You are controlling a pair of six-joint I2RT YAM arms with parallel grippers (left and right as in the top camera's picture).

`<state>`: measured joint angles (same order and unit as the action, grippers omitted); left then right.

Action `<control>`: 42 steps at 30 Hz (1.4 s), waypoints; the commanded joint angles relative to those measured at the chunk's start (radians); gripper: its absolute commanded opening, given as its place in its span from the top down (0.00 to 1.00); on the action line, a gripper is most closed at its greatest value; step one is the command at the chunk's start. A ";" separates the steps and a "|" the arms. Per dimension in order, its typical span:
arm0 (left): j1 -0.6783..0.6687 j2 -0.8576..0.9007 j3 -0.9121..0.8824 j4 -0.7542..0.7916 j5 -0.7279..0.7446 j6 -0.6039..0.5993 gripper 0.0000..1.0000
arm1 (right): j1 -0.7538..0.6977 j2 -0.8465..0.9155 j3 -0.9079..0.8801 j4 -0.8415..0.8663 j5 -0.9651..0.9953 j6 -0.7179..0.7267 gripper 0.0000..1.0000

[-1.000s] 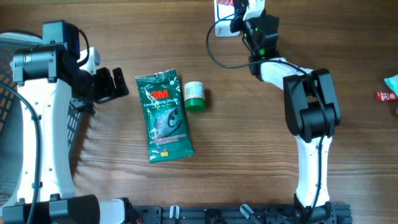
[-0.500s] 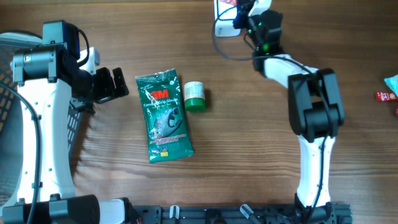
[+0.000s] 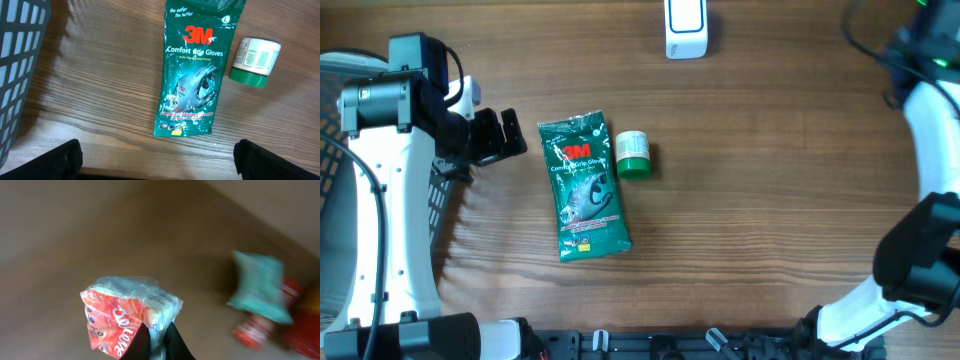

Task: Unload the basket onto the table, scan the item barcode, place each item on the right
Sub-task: 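Carry the Kleenex pack right and drop it with the others, then move the right gripper over the green-lid jar and lower toward it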

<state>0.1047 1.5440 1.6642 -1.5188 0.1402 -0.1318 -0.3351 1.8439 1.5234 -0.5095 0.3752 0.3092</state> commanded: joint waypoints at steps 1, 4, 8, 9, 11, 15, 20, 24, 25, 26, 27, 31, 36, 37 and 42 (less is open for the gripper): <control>0.003 -0.013 0.001 0.001 0.008 0.020 0.00 | -0.128 0.048 -0.108 -0.015 0.054 0.000 0.96; 0.003 -0.013 0.001 0.001 0.008 0.020 0.00 | -0.218 0.064 -0.179 0.004 0.054 0.009 0.96; 0.003 -0.013 0.001 0.001 0.008 0.020 0.00 | -0.268 0.063 -0.196 0.030 0.006 0.006 0.66; 0.003 -0.013 0.001 0.001 0.008 0.020 0.00 | -0.269 0.056 -0.196 0.034 -0.026 0.006 0.55; 0.003 -0.013 0.001 0.001 0.008 0.020 0.00 | -0.264 0.029 -0.196 0.034 -0.095 0.006 0.27; 0.003 -0.013 0.001 0.001 0.008 0.020 0.00 | -0.225 -0.072 -0.196 0.040 -0.180 0.007 0.00; 0.003 -0.013 0.001 0.001 0.008 0.020 0.00 | -0.131 -0.238 -0.196 0.007 -0.419 0.090 0.00; 0.003 -0.013 0.001 0.001 0.008 0.020 0.00 | 0.005 -0.306 -0.196 -0.024 -0.789 0.121 0.00; 0.003 -0.013 0.001 0.001 0.008 0.020 0.00 | 0.064 -0.306 -0.196 -0.038 -0.879 0.140 0.00; 0.003 -0.013 0.001 0.001 0.008 0.020 0.00 | 0.119 -0.303 -0.196 -0.059 -0.903 0.165 0.00; 0.003 -0.013 0.001 0.001 0.008 0.020 0.00 | 0.158 -0.300 -0.196 -0.078 -0.904 0.177 0.00; 0.003 -0.013 0.001 0.001 0.008 0.020 0.00 | 0.430 -0.276 -0.196 -0.134 -0.838 0.183 0.00; 0.003 -0.013 0.001 0.001 0.008 0.020 0.00 | 0.701 -0.182 -0.196 -0.078 -0.673 0.167 0.00; 0.003 -0.013 0.001 0.001 0.008 0.020 0.00 | 0.756 -0.142 -0.196 -0.060 -0.644 0.141 0.00; 0.003 -0.013 0.001 0.001 0.008 0.020 0.00 | 0.882 0.016 -0.196 0.045 -0.713 0.129 0.00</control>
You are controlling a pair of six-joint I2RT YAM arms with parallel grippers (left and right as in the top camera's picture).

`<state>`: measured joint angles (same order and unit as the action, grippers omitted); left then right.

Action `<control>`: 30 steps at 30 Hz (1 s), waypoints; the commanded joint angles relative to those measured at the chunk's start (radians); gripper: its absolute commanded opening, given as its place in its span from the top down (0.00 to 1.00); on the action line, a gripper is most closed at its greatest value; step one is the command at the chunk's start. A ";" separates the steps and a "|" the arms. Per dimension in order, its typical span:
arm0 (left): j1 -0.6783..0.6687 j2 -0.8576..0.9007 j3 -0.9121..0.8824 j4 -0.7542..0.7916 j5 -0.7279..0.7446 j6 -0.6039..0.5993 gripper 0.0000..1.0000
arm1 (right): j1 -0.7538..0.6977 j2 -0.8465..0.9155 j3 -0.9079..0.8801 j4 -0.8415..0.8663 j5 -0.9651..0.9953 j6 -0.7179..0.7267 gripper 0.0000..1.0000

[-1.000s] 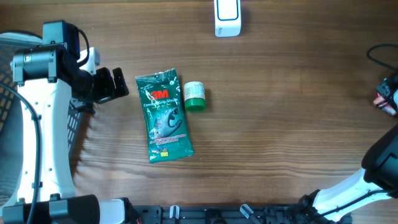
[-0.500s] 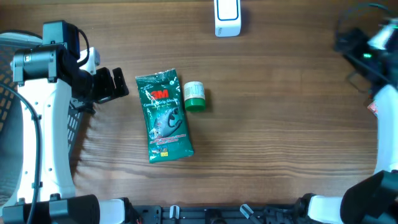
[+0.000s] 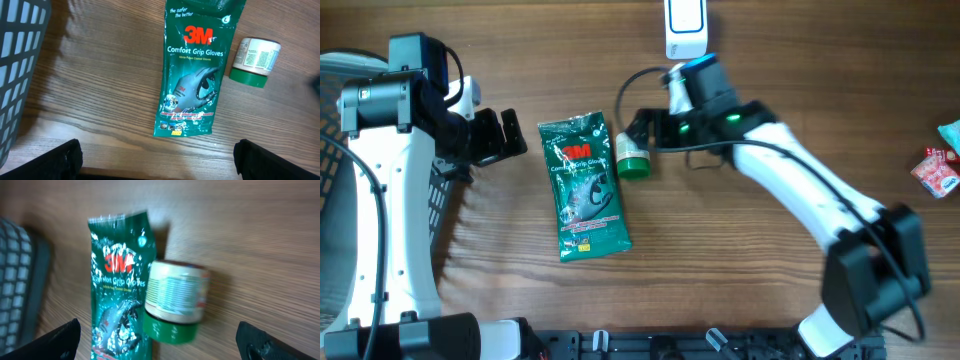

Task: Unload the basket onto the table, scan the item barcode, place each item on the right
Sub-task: 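Move the right gripper over the green-lid jar and lower toward it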

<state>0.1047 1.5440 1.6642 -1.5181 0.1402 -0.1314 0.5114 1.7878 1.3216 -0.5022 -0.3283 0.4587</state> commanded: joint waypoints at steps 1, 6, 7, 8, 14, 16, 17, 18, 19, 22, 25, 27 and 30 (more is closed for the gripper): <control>0.003 -0.013 0.001 0.000 0.008 0.019 0.00 | 0.041 0.089 0.005 0.051 -0.010 -0.013 0.00; 0.003 -0.013 0.001 0.000 0.008 0.019 0.00 | 0.053 0.139 0.006 0.071 0.069 -0.014 0.12; 0.003 -0.013 0.001 0.000 0.008 0.019 0.00 | 0.059 0.138 0.006 0.074 0.099 -0.013 0.11; 0.003 -0.013 0.001 0.000 0.008 0.019 0.00 | 0.063 0.138 0.010 0.075 0.121 -0.012 0.11; 0.003 -0.013 0.001 0.000 0.008 0.019 0.00 | 0.125 0.138 0.033 0.034 0.369 0.077 0.00; 0.003 -0.013 0.001 0.000 0.008 0.019 0.00 | 0.141 0.138 0.033 0.018 0.453 0.110 0.00; 0.003 -0.013 0.001 0.000 0.008 0.019 0.00 | 0.147 0.138 0.033 0.019 0.495 0.121 0.00; 0.003 -0.013 0.001 0.000 0.008 0.019 0.00 | 0.148 0.138 0.033 0.024 0.516 0.121 0.00; 0.003 -0.013 0.001 0.000 0.008 0.019 0.00 | 0.148 0.138 0.033 0.032 0.546 0.121 0.00; 0.003 -0.013 0.001 0.000 0.008 0.019 0.00 | 0.148 0.138 0.033 0.056 0.603 0.109 0.00; 0.003 -0.013 0.001 0.000 0.008 0.019 0.00 | 0.153 0.138 0.033 0.060 0.631 0.062 0.00; 0.003 -0.013 0.001 0.000 0.008 0.019 0.00 | 0.153 0.138 0.033 0.064 0.630 0.053 0.00; 0.003 -0.013 0.001 0.000 0.008 0.019 0.00 | 0.159 0.138 0.033 0.071 0.620 0.007 0.00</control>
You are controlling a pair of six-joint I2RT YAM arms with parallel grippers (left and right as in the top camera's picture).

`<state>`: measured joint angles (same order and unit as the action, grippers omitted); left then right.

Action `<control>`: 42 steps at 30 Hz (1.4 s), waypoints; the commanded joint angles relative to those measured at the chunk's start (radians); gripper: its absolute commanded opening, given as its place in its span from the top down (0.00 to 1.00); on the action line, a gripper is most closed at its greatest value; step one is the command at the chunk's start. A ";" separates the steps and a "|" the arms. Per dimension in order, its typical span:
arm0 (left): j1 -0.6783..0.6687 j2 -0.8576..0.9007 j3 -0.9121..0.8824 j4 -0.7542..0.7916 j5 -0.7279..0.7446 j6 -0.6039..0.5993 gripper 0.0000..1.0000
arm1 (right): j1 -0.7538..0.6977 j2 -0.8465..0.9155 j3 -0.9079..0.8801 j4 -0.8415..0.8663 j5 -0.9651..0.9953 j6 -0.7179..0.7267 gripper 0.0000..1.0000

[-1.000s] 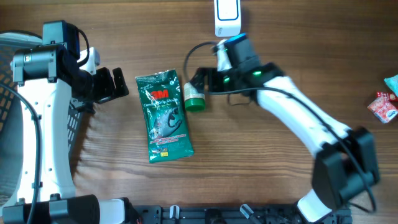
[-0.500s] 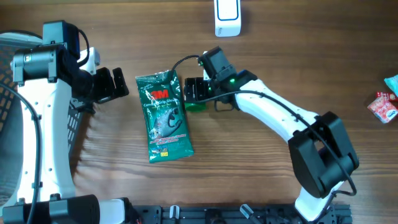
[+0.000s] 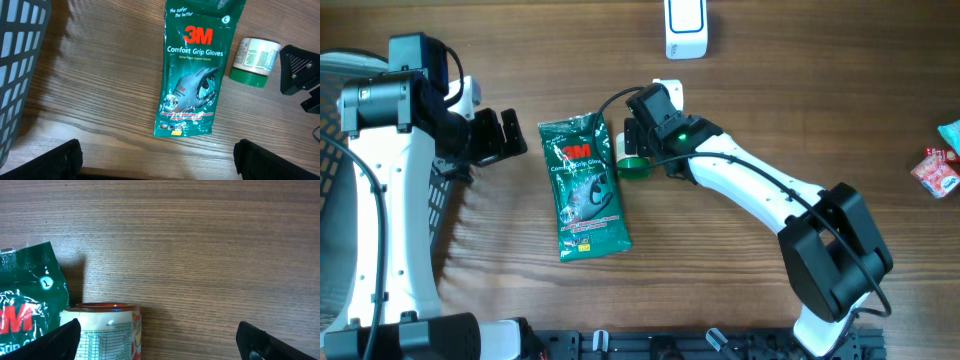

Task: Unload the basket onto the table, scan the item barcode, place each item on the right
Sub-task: 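Move the right gripper over the green-lid jar and lower toward it, then grasp the green-lid jar with the right gripper and lift it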

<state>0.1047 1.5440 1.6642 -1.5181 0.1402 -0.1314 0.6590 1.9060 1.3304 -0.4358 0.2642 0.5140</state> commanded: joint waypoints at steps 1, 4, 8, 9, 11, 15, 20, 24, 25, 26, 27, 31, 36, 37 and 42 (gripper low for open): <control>0.003 -0.013 0.001 0.000 0.008 0.019 0.00 | 0.012 0.020 0.024 0.000 0.024 -0.051 0.00; 0.003 -0.013 0.001 0.000 0.008 0.019 0.00 | 0.012 0.020 0.024 0.002 -0.080 -0.110 0.00; 0.003 -0.013 0.001 0.000 0.008 0.019 0.00 | 0.016 0.021 0.024 0.001 -0.177 -0.145 0.00; 0.003 -0.013 0.001 0.000 0.008 0.019 0.00 | 0.023 0.021 0.024 0.001 -0.174 -0.145 0.00; 0.003 -0.013 0.001 0.000 0.008 0.019 0.00 | 0.037 0.022 0.024 0.002 -0.119 -0.145 0.00; 0.003 -0.013 0.001 0.000 0.008 0.019 0.00 | 0.076 0.079 0.024 0.034 -0.071 -0.148 0.00; 0.003 -0.013 0.001 0.000 0.008 0.019 0.00 | 0.079 0.144 0.024 0.040 -0.047 -0.144 0.01; 0.003 -0.013 0.001 0.000 0.008 0.019 0.00 | 0.079 0.148 0.024 0.040 -0.092 -0.144 0.19; 0.003 -0.013 0.001 0.000 0.008 0.019 0.00 | 0.079 0.148 0.024 0.037 -0.138 -0.145 0.24; 0.003 -0.013 0.001 0.000 0.008 0.019 0.00 | 0.079 0.148 0.024 0.032 -0.171 -0.145 0.30; 0.003 -0.013 0.001 0.000 0.008 0.019 0.00 | 0.079 0.148 0.024 0.022 -0.210 -0.143 0.37; 0.003 -0.013 0.001 0.000 0.008 0.019 0.00 | 0.062 0.142 0.026 -0.060 -0.269 -0.120 0.42; 0.003 -0.013 0.001 0.000 0.008 0.019 0.00 | -0.048 0.077 0.084 -0.222 -0.551 -0.168 0.47; 0.003 -0.013 0.001 0.000 0.008 0.019 0.00 | -0.080 0.062 0.101 -0.256 -0.645 -0.183 0.48; 0.003 -0.013 0.001 0.000 0.008 0.019 0.00 | -0.301 0.018 0.145 -0.391 -1.349 -0.280 0.48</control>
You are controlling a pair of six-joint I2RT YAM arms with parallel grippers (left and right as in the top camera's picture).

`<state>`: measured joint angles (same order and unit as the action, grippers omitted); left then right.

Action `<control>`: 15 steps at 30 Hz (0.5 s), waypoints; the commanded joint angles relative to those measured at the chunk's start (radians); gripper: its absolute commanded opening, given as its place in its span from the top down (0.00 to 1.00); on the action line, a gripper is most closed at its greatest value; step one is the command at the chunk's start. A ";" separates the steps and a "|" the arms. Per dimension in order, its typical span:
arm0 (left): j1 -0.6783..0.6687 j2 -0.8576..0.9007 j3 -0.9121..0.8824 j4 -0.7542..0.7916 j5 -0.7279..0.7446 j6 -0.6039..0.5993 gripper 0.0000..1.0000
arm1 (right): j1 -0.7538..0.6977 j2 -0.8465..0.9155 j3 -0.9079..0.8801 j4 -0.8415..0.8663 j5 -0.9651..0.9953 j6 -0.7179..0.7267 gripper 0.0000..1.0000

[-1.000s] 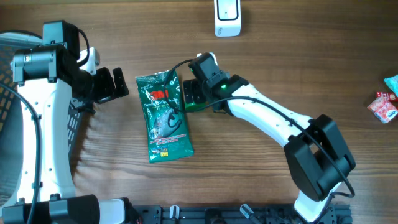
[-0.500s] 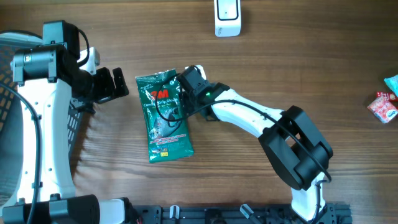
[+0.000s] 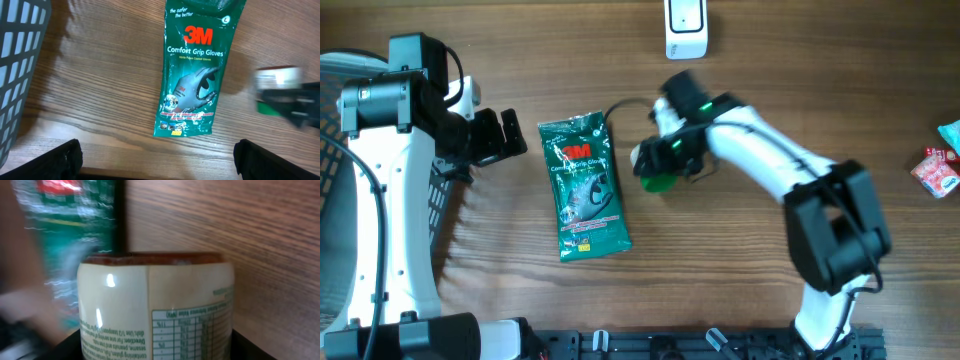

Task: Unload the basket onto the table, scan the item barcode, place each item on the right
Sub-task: 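Grasp the green-lid jar with the right gripper and lift it, then hold the jar up in front of the scanner with the right gripper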

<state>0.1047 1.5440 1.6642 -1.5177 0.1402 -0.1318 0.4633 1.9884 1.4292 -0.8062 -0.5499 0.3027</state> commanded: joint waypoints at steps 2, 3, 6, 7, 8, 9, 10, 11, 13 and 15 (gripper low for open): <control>0.003 -0.013 0.001 0.000 0.008 0.020 0.00 | -0.158 -0.064 0.046 -0.025 -0.721 -0.067 0.48; 0.003 -0.013 0.001 0.000 0.008 0.020 0.00 | -0.184 -0.064 0.046 -0.020 -0.825 -0.061 0.48; 0.003 -0.013 0.001 0.000 0.008 0.020 0.00 | -0.230 -0.064 0.046 0.026 -1.074 0.051 0.48; 0.003 -0.013 0.001 0.000 0.008 0.020 0.00 | -0.232 -0.064 0.046 0.040 -1.074 0.125 0.48; 0.003 -0.013 0.001 0.000 0.008 0.020 0.00 | -0.232 -0.064 0.046 0.054 -1.073 0.187 0.49; 0.003 -0.013 0.001 0.000 0.008 0.020 0.00 | -0.232 -0.064 0.046 0.067 -1.073 0.262 0.49; 0.003 -0.013 0.001 0.000 0.008 0.020 0.00 | -0.232 -0.064 0.046 0.097 -1.073 0.311 0.50; 0.003 -0.013 0.001 0.000 0.008 0.020 0.00 | -0.232 -0.064 0.046 0.127 -1.072 0.309 0.50; 0.003 -0.013 0.001 0.000 0.008 0.020 0.00 | -0.231 -0.064 0.046 0.209 -1.072 0.306 0.50; 0.003 -0.013 0.001 0.000 0.008 0.020 0.00 | -0.231 -0.064 0.046 0.326 -1.072 0.291 0.50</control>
<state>0.1047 1.5440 1.6642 -1.5173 0.1402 -0.1314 0.2329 1.9564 1.4525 -0.5636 -1.5520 0.5861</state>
